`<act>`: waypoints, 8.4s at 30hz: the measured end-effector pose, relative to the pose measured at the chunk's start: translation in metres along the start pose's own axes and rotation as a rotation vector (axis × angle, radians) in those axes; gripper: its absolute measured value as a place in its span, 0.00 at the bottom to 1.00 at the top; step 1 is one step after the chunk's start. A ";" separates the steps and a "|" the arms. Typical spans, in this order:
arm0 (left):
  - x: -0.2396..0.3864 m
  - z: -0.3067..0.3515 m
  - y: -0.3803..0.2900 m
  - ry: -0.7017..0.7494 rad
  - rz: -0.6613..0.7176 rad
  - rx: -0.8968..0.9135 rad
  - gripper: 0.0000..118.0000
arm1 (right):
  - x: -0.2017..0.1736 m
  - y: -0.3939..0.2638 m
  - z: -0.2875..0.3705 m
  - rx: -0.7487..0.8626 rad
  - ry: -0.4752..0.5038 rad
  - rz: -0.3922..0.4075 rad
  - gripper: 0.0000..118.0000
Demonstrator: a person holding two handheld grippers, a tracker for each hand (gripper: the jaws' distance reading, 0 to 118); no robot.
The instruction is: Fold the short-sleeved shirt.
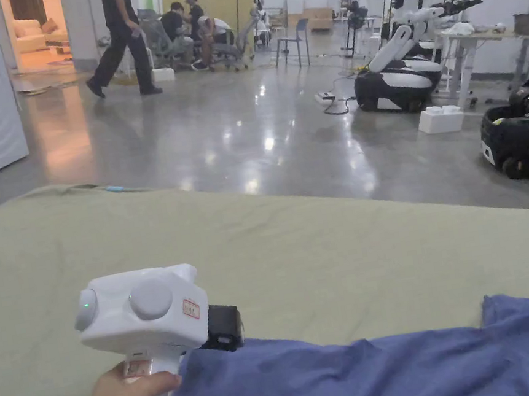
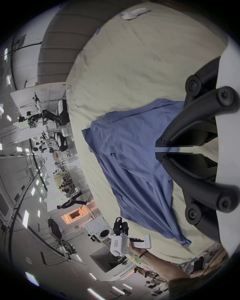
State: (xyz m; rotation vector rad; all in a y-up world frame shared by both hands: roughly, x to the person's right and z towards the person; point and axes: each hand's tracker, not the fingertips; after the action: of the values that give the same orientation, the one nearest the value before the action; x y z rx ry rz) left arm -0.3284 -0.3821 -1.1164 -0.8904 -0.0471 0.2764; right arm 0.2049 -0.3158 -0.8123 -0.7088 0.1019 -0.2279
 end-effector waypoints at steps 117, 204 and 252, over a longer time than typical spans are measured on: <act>0.133 0.330 0.250 0.144 -0.147 0.749 0.02 | -0.129 0.499 0.005 0.581 -0.244 0.033 0.04; -0.030 0.353 -0.379 0.068 0.230 0.152 0.59 | 0.031 -0.134 0.128 -0.118 0.041 -0.254 0.80; -0.057 0.288 -0.399 -0.129 0.416 0.065 0.13 | 0.052 -0.174 0.096 -0.246 -0.303 -0.134 0.70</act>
State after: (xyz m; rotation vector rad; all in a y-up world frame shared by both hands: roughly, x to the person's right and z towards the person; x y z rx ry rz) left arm -0.3405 -0.4158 -0.6222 -0.8112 0.0283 0.7199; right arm 0.2411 -0.3960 -0.6266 -0.9889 -0.2105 -0.2356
